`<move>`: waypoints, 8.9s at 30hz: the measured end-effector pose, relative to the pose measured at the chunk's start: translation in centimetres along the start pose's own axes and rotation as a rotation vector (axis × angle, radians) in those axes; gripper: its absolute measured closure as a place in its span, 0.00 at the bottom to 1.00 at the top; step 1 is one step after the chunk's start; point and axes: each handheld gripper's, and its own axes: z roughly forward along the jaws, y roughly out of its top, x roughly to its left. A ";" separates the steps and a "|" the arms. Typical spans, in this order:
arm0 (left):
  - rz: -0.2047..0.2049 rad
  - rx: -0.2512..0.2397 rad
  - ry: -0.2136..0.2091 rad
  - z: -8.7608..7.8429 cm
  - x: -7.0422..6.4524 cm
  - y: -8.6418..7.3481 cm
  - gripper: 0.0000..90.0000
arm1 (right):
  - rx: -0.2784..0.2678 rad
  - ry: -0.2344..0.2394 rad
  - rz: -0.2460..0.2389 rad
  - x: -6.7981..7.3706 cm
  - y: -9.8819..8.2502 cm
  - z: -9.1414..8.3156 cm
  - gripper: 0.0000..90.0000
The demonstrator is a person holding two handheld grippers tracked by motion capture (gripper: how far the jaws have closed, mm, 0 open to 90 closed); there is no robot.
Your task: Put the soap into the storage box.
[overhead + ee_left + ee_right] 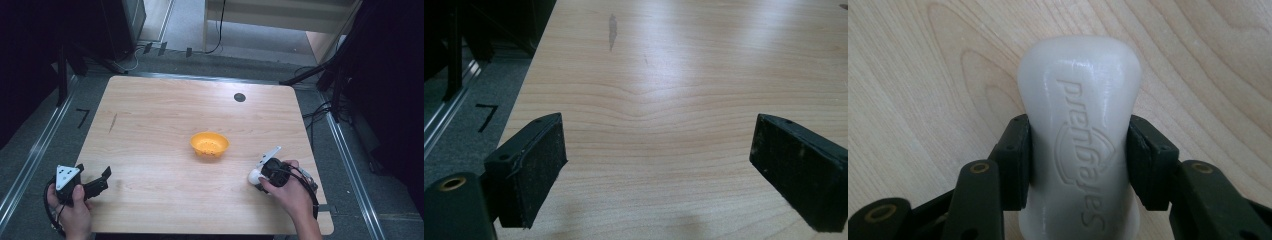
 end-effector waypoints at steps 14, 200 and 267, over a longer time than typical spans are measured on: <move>0.001 -0.001 0.001 0.0 0.0 0.0 0.09 | -0.021 -0.019 -0.043 -0.6 1.5 -2.0 0.57; -0.008 -0.005 -0.009 0.0 0.1 0.0 0.09 | -0.273 -0.011 -0.133 0.0 7.5 -1.2 0.10; -0.001 -0.012 -0.005 -0.2 0.0 -0.1 0.09 | -0.501 -0.148 0.272 -1.6 -12.7 -2.8 0.00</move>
